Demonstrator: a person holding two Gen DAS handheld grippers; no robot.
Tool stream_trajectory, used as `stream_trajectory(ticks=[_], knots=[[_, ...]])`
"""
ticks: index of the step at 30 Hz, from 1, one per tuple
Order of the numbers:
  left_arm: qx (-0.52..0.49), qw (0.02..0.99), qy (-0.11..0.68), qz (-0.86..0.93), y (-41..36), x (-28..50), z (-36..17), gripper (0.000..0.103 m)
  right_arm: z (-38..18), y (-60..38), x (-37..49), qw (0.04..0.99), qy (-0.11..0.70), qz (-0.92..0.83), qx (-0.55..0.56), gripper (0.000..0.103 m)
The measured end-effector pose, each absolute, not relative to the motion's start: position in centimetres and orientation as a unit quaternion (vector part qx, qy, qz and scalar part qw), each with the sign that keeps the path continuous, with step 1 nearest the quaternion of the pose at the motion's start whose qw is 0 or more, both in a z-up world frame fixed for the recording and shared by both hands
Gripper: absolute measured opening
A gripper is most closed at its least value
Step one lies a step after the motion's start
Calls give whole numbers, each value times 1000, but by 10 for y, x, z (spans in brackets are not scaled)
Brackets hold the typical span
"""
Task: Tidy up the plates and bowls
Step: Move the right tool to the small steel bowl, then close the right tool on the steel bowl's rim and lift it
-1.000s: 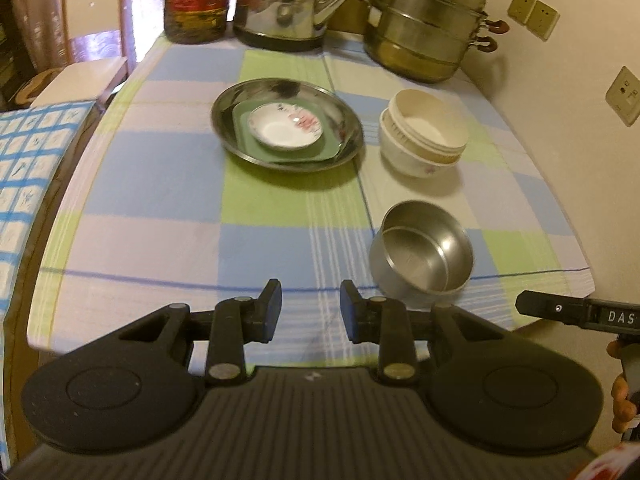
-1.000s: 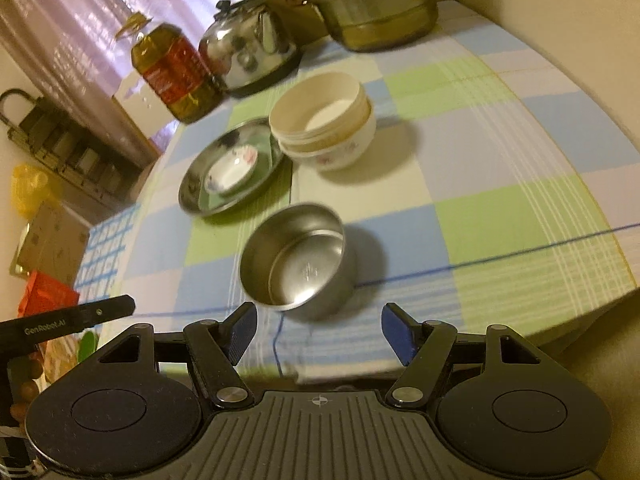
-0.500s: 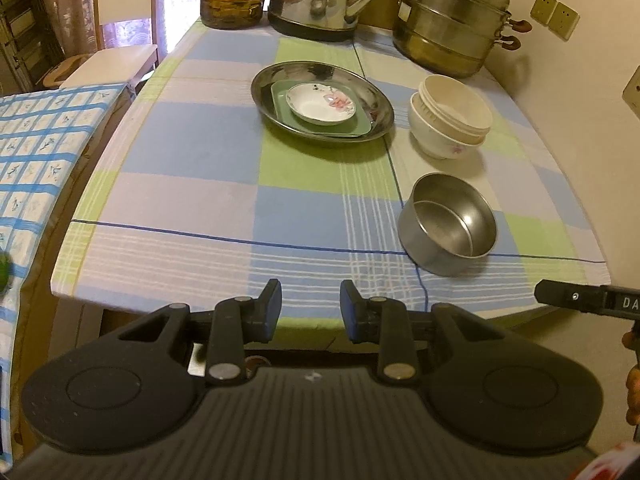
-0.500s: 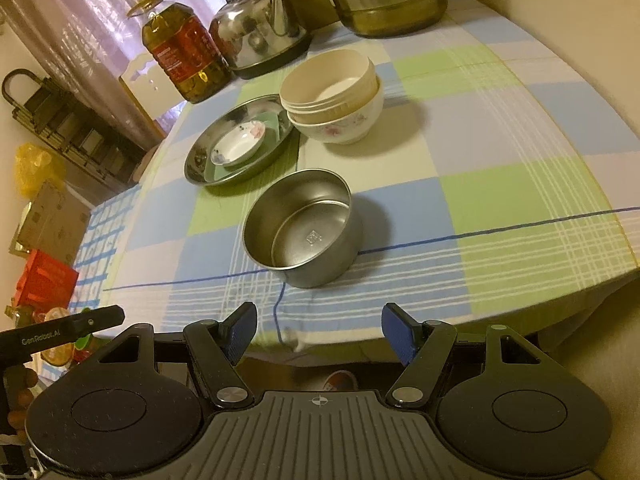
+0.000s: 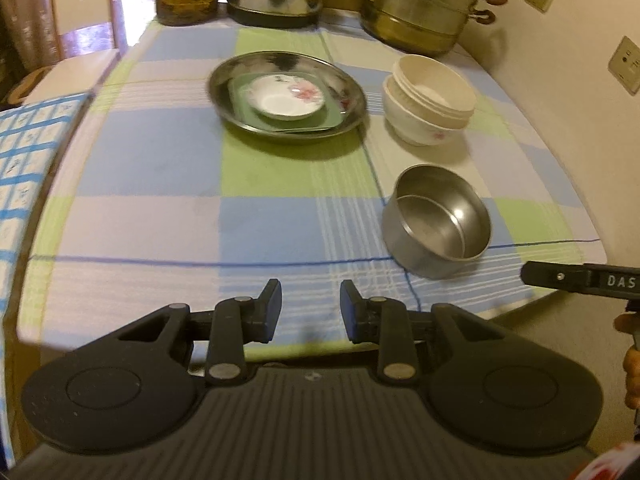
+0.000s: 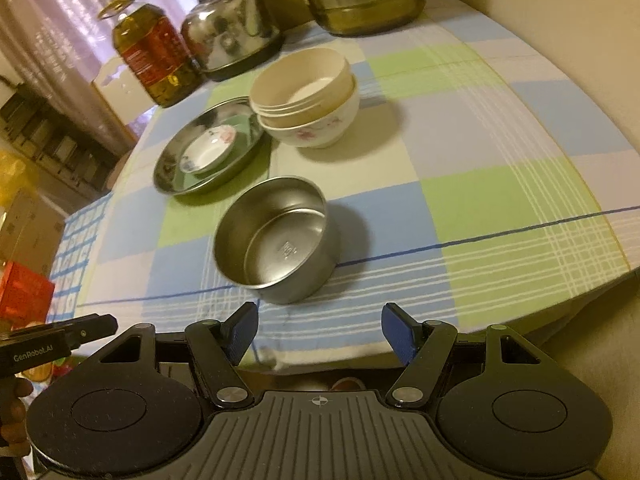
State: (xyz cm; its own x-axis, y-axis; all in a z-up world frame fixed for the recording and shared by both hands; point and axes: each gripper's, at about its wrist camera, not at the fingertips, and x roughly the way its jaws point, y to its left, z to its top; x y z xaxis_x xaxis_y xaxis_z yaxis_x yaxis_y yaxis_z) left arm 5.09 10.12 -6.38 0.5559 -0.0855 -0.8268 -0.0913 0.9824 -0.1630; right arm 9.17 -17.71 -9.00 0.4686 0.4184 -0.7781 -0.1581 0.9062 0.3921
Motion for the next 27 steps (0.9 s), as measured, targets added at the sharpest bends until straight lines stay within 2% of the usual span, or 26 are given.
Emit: stream_trajectory(ticks=[10,12,21,27], knots=[[-62,875,471,-90,75,114,-71,28,-96,-160,123,855,479,149,132,67],[-56,873,475,-100,69,125,-75,28,-99,-156,128,856,477,151,130,59],[-43,859,495,-125,54,164,-94,26,-110,-141,146,854,486,142,121,39],[-37,850,508,-135,50,173,-103,23,-114,-138,150,851,493,131,121,29]])
